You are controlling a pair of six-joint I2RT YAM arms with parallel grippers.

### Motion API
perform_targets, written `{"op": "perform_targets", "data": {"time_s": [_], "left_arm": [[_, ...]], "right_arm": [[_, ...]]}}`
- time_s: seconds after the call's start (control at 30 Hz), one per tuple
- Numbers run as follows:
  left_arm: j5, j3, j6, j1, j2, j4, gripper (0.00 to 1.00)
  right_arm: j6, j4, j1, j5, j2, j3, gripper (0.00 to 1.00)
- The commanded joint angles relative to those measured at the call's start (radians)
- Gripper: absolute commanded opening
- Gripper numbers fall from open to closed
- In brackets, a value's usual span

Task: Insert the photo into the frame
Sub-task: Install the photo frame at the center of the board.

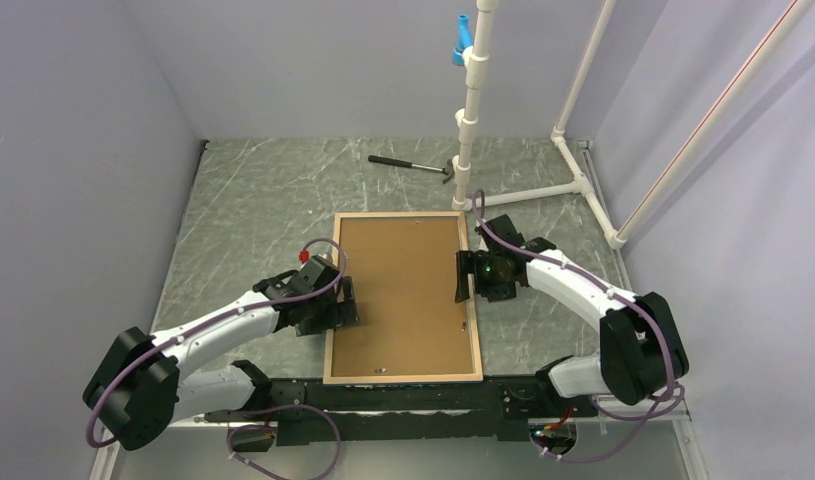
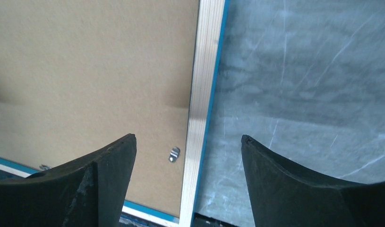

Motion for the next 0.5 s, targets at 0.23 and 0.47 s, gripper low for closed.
{"op": "perform_targets", "data": {"time_s": [0.23, 0.47], "left_arm": [[-0.024, 0.045, -0.007, 0.004, 0.002, -0.052, 0.99], [-0.031, 0.032, -0.004, 0.004, -0.009, -0.053, 0.99]], "right_arm": [[0.096, -0.098, 0.104, 0.031, -0.023, -0.058, 0.79], [0.135, -0.067, 0.166, 0.075, 0.037, -0.076, 0.73]]}}
